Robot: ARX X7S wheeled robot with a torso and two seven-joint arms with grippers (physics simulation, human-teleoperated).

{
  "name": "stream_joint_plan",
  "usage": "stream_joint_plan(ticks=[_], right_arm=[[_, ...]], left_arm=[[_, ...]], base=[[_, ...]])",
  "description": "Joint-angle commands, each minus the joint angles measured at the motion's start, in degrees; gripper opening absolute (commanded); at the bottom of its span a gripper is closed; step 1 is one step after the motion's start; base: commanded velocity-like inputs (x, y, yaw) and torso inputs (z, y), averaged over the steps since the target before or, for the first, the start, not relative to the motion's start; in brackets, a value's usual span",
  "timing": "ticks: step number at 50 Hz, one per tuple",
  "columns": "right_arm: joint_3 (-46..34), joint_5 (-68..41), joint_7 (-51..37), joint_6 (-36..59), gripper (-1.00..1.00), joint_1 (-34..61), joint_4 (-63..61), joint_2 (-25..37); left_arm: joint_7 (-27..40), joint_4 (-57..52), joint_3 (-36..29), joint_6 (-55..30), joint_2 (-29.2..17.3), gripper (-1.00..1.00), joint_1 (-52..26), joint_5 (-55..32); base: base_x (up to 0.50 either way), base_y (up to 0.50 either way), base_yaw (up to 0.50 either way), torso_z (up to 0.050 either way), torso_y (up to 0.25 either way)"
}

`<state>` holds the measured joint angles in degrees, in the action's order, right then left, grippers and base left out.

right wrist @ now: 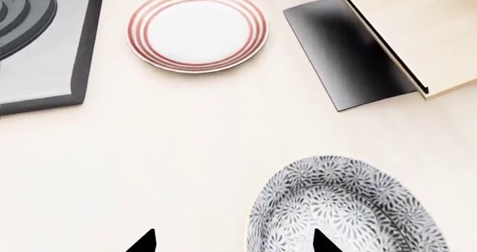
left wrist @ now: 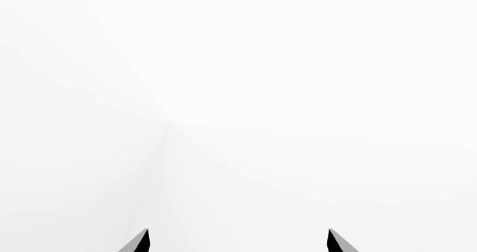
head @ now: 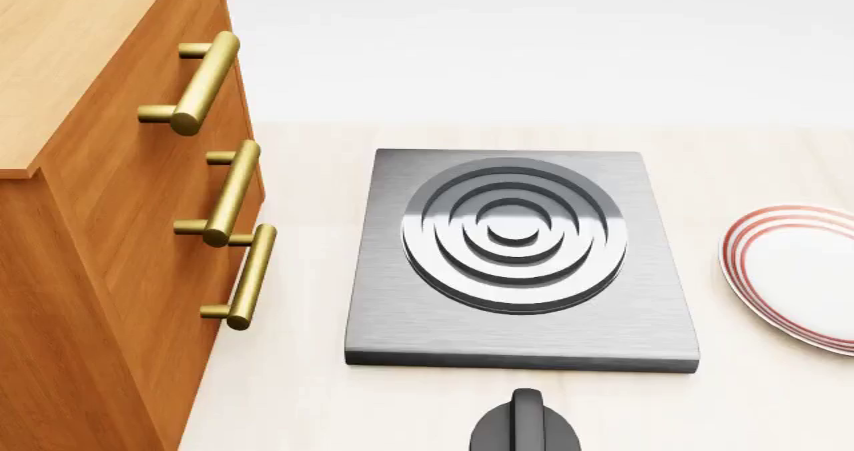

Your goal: Put the bowl on the stove.

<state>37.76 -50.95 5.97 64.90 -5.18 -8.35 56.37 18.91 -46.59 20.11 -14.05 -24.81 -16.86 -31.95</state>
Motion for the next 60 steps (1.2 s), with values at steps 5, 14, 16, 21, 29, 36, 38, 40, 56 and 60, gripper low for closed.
stream_joint_plan(ticks=[5, 14, 16, 21, 29, 36, 38, 40, 56, 60], right_arm=[[-8.0, 2.6, -1.7, -2.7, 1.0, 4.7, 5.3, -1.0], [-11.6, 3.8, -2.5, -3.3, 1.0, 7.2, 8.1, -1.8], [-11.9, 4.2, -2.8, -3.5, 1.0, 7.3, 8.7, -2.1], [-13.0, 4.9, -2.9, -4.1, 1.0, 7.7, 10.1, -2.5], [-17.6, 6.5, -2.7, -4.5, 1.0, 10.5, 12.5, -2.4], [-19.9, 7.5, -2.4, -5.5, 1.0, 12.0, 14.2, -3.3], [-20.3, 7.6, -2.4, -5.6, 1.0, 12.5, 14.5, -3.4], [-21.2, 8.1, -2.2, -5.8, 1.0, 12.8, 14.9, -3.2], [-21.6, 9.4, -2.7, -7.9, 1.0, 12.5, 17.1, -4.5], [-20.6, 9.2, -2.7, -8.4, 1.0, 12.0, 17.5, -4.8]], left_arm=[[0.3, -0.1, 0.0, 0.2, -0.3, 1.0, 0.1, -0.2], [0.4, 0.0, -0.1, 0.3, -0.4, 1.0, 0.1, -0.3], [0.4, 0.0, -0.1, 0.3, -0.4, 1.0, 0.1, -0.4], [0.5, 0.1, -0.1, 0.3, -0.5, 1.0, 0.1, -0.3], [0.6, 0.2, -0.4, 0.4, -0.6, 1.0, -0.1, -0.2], [0.7, 0.3, -0.5, 0.5, -0.7, 1.0, 0.0, -0.1], [0.7, 0.4, -0.3, 0.5, -0.7, 1.0, 0.0, -0.2], [0.7, 0.4, -0.4, 0.6, -0.8, 1.0, 0.0, -0.2], [0.9, 0.4, -0.7, 0.8, -0.9, 1.0, 0.1, 0.0], [1.0, 0.4, -0.8, 0.8, -1.0, 1.0, 0.2, 0.0]], base=[[0.0, 0.0, 0.0, 0.0, 0.0], [0.0, 0.0, 0.0, 0.0, 0.0], [0.0, 0.0, 0.0, 0.0, 0.0], [0.0, 0.0, 0.0, 0.0, 0.0], [0.0, 0.0, 0.0, 0.0, 0.0], [0.0, 0.0, 0.0, 0.0, 0.0], [0.0, 0.0, 0.0, 0.0, 0.0], [0.0, 0.0, 0.0, 0.0, 0.0], [0.0, 0.0, 0.0, 0.0, 0.0], [0.0, 0.0, 0.0, 0.0, 0.0]])
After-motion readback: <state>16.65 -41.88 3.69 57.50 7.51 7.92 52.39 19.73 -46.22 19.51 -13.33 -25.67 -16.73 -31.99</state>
